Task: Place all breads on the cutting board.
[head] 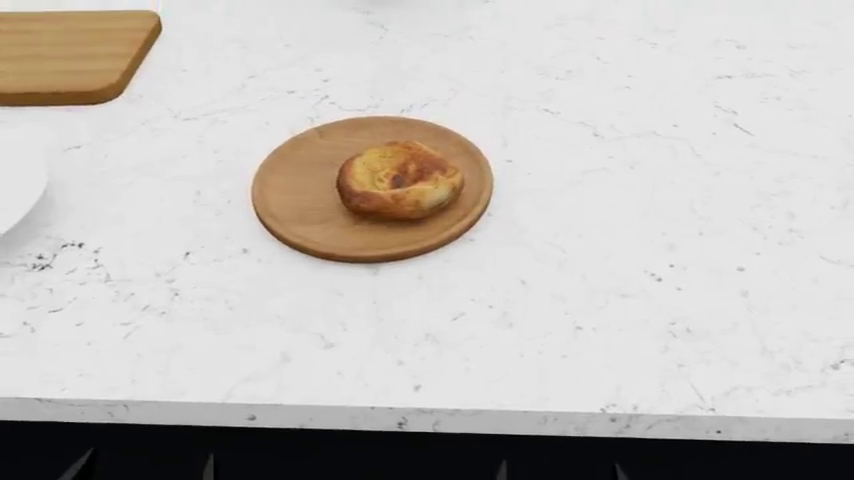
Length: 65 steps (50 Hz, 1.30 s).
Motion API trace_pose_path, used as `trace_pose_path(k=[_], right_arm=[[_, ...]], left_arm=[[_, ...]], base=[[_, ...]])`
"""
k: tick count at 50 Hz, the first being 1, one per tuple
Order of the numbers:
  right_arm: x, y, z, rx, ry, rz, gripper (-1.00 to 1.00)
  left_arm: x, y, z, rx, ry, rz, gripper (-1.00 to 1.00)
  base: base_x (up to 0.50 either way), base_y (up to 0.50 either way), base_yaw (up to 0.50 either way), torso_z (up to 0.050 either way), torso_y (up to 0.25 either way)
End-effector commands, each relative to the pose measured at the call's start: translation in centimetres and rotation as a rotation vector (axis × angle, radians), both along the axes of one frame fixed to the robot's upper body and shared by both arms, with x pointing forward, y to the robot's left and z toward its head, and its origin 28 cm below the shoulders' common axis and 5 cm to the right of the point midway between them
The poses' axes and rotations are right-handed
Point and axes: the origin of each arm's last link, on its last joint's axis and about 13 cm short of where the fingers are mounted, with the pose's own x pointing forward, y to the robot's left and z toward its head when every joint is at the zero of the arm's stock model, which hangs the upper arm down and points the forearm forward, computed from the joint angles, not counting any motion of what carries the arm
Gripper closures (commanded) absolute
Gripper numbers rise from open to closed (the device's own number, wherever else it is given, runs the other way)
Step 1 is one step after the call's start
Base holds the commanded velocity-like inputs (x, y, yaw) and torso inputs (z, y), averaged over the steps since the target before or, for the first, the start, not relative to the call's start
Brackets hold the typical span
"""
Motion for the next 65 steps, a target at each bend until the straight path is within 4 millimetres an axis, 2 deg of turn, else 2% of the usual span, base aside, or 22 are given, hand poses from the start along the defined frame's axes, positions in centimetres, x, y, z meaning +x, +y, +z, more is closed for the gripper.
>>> trace_pose_path(k=[1, 8, 31, 36, 46, 49, 53, 56, 59, 62, 65], right_arm=[[0.0, 0.0, -0.1, -0.008, -0.001, -0.001, -1.0], [0.0, 0.1, 0.0, -0.018, 0.001, -0.002, -1.0], [0.0, 0.0, 0.0, -0.001, -0.002, 0.007, -1.0], [0.1, -0.1, 0.0, 0.008, 0.002, -0.001, -1.0], [-0.1, -0.2, 0.7, 0.022, 0.003, 0.011, -1.0], [-0.3, -0.8, 1.7, 0.034, 0.009, 0.009, -1.0], [-0.4, -1.2, 4.7, 0.02, -0.046, -0.007, -1.0], [-0.4, -2.0, 8.5, 0.013, -0.076, -0.004, -1.0], [-0.5, -2.5, 10.5, -0.001, -0.106, -0.012, -1.0], [-0.5, -3.3, 13.4, -0.045, -0.152, -0.024, -1.0], [-0.7, -3.6, 15.4, -0.069, -0.168, -0.024, -1.0]], left_arm=[[0.0, 0.0, 0.0, -0.007, -0.007, -0.001, -1.0], [-0.1, 0.0, 0.0, -0.007, -0.006, 0.002, -1.0], [0.0, 0.0, -0.1, 0.0, -0.008, 0.011, -1.0], [0.0, 0.2, 0.1, -0.045, 0.006, 0.023, -1.0], [-0.2, 0.4, 0.6, -0.031, 0.01, 0.044, -1.0], [-0.6, 1.0, 2.3, -0.091, -0.001, 0.076, -1.0], [-0.6, 1.7, 4.8, -0.029, 0.018, 0.117, -1.0], [-0.8, 3.0, 8.8, -0.025, 0.013, 0.115, -1.0], [-0.9, 3.7, 11.3, -0.018, 0.016, 0.107, -1.0], [-1.4, 4.5, 14.9, 0.025, -0.005, 0.094, -1.0], [-1.9, 5.1, 17.2, 0.038, -0.019, 0.086, -1.0]], base=[[0.0, 0.0, 0.0, 0.05, 0.0], [0.0, 0.13, 0.0, 0.029, 0.0], [0.0, 0.47, 0.0, 0.0, 0.0], [0.0, 0.04, 0.0, 0.0, 0.0], [0.0, 0.0, 0.0, 0.0, 0.0], [0.0, 0.0, 0.0, 0.0, 0.0], [0.0, 0.0, 0.0, 0.0, 0.0], [0.0, 0.0, 0.0, 0.0, 0.0], [0.0, 0.0, 0.0, 0.0, 0.0], [0.0, 0.0, 0.0, 0.0, 0.0], [0.0, 0.0, 0.0, 0.0, 0.0]])
